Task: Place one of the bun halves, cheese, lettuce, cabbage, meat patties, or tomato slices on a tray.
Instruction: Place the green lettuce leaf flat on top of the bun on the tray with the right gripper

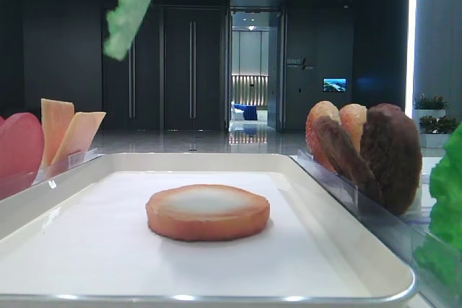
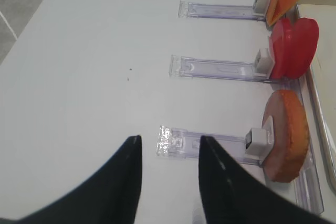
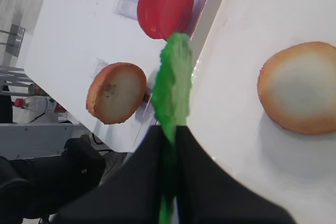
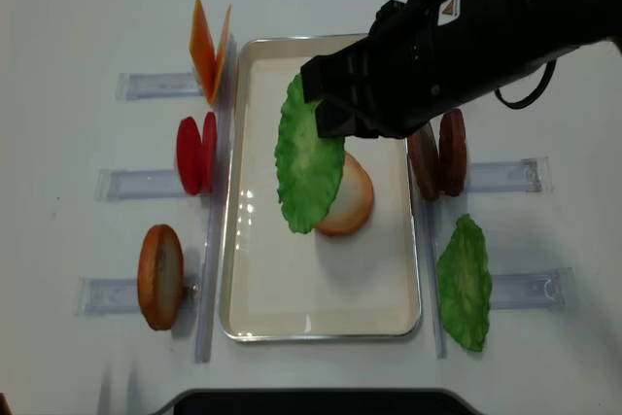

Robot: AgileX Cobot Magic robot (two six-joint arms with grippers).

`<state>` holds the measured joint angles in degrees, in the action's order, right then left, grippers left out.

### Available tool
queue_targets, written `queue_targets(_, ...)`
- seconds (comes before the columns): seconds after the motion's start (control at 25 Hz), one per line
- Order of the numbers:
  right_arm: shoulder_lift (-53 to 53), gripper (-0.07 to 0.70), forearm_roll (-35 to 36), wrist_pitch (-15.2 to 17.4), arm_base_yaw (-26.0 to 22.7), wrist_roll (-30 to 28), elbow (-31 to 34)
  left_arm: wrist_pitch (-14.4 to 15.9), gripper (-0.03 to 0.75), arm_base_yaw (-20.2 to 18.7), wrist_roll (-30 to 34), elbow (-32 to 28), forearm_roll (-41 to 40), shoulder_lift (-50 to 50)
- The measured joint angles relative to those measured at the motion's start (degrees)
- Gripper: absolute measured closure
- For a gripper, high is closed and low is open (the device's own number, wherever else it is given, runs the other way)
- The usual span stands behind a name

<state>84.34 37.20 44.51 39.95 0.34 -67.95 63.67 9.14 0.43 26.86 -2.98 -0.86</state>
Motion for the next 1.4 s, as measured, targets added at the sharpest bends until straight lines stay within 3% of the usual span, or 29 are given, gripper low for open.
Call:
queue_targets(0.68,11.45,0.605,4.09,-4.21,0.00,-11.83,0.00,0.00,0.433,0.00,0.00,0.00,0.00,0.00)
queue_targets(0.92,13.98,0.605,4.20,-6.06,0.00,-13.62,0.00,0.00,0.433,0.00,0.00,0.00,0.00,0.00)
queue_targets(1.4,15.76,0.605,2.60,-6.20,-2.68,-15.51,0.00,0.00,0.433,0.00,0.00,0.00,0.00,0.00)
